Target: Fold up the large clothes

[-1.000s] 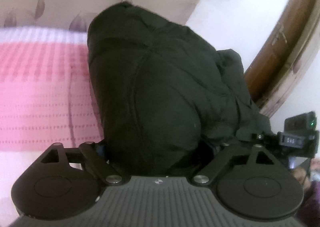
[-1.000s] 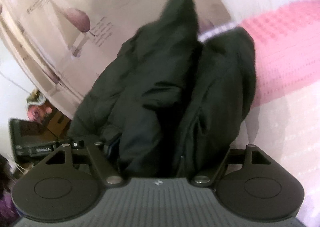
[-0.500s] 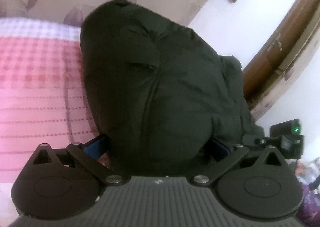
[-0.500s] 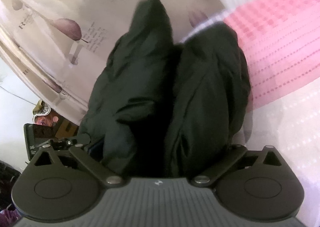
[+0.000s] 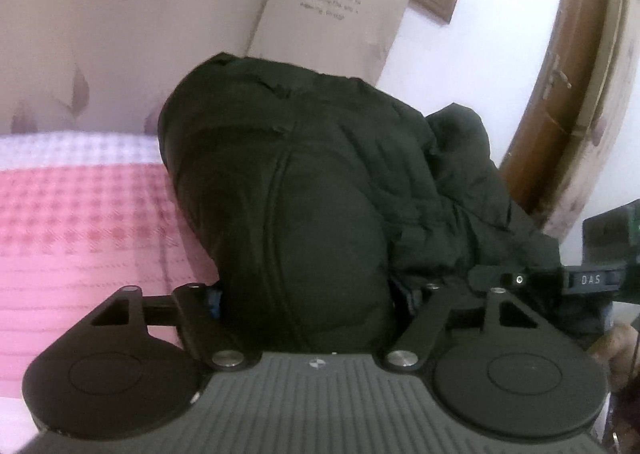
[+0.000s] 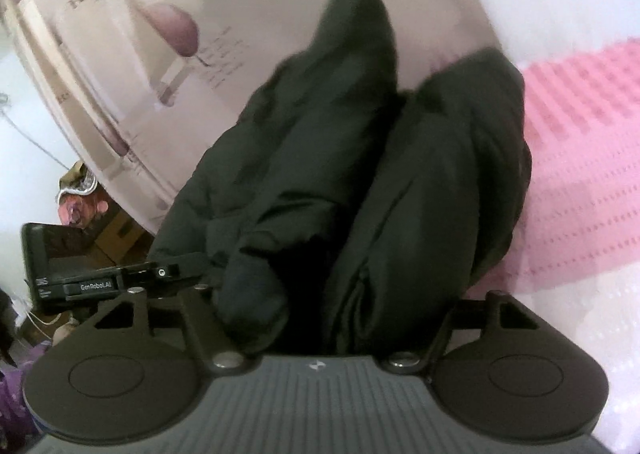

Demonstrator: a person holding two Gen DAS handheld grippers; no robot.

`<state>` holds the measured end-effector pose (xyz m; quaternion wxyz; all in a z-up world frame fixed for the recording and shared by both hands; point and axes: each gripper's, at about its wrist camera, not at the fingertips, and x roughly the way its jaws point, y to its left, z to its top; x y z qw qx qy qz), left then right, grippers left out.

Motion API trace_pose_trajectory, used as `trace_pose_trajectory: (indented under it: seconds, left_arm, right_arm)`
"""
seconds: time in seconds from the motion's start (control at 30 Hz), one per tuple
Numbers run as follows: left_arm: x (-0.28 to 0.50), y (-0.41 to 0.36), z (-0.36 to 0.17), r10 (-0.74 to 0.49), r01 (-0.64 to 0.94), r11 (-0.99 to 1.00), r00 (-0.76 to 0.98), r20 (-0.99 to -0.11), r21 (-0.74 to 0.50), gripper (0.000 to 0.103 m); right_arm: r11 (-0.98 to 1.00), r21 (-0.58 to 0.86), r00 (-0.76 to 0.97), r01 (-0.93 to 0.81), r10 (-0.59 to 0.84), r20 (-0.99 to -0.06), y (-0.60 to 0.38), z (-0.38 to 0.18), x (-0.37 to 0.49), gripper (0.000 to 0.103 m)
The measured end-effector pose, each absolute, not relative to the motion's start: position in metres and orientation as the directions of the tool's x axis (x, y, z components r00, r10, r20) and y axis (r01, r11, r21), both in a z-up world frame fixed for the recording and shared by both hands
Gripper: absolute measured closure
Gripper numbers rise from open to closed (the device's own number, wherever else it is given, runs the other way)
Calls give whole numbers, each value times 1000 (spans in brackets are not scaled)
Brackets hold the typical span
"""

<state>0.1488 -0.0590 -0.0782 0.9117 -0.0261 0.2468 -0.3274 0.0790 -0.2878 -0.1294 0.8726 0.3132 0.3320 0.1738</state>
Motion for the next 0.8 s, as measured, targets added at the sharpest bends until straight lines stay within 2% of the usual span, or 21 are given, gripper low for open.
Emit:
trace_pose_trajectory:
  seconds: [0.37, 0.8]
  left_arm:
    - [110, -20, -41, -542, 536, 833, 743, -394, -136, 33]
    - [56, 33, -21, -497, 488, 864, 791, -357, -124, 33]
  right_arm:
    - [738, 651, 732, -179, 542, -413, -243, -98, 84, 37]
    - [726, 633, 719, -268, 588, -370, -189, -60, 69, 37]
